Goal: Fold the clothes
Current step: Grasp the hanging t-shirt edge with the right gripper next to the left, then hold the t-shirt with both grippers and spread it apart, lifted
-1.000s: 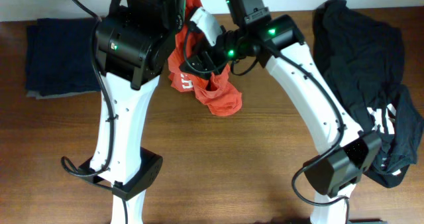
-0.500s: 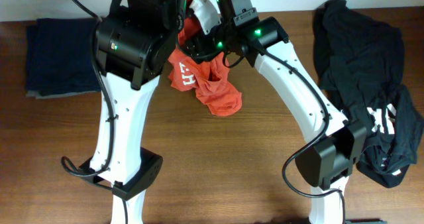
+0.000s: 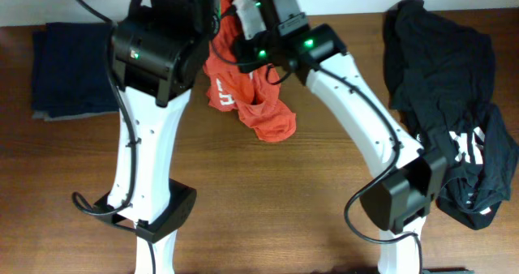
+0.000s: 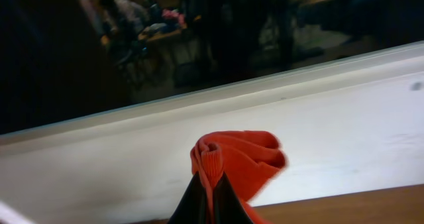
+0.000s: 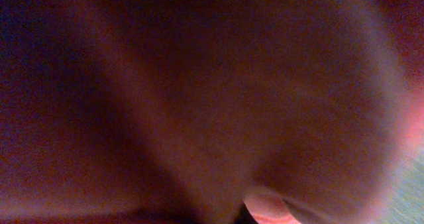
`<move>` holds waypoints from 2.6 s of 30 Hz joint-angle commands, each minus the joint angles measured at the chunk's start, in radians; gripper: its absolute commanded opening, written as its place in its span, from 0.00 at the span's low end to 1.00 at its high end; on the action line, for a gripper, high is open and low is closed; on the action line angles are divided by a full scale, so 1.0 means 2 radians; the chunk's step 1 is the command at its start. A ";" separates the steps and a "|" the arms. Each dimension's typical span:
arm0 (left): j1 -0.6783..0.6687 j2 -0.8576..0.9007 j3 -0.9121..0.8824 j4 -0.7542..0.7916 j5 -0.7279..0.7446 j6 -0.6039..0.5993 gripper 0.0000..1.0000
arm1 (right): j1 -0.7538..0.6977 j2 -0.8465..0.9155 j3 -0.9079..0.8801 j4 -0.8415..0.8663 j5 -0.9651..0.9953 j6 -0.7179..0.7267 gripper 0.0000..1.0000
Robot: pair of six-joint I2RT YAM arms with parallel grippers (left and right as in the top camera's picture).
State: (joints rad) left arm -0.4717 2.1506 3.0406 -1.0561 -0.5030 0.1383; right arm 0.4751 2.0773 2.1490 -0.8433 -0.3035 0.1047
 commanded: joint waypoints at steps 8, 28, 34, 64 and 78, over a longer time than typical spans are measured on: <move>0.065 -0.011 0.003 0.002 -0.017 -0.023 0.01 | -0.128 -0.168 -0.002 -0.050 -0.001 -0.041 0.04; 0.064 -0.159 0.003 -0.058 -0.058 -0.023 0.01 | -0.159 -0.299 -0.002 -0.118 -0.004 -0.078 0.04; 0.064 -0.159 0.003 -0.092 -0.073 -0.023 0.01 | -0.154 -0.299 -0.002 -0.161 -0.045 -0.074 0.04; 0.064 -0.273 -0.149 -0.089 -0.179 -0.024 0.01 | 0.027 -0.263 -0.002 -0.158 0.135 0.048 0.04; 0.064 -0.266 -0.430 0.031 -0.174 -0.064 0.01 | -0.059 -0.115 -0.002 -0.159 0.158 0.048 0.04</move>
State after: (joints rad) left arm -0.3698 1.6314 2.2421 -1.0492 -0.7536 0.0360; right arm 0.4416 1.8088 2.1464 -1.1549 -0.0830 0.1841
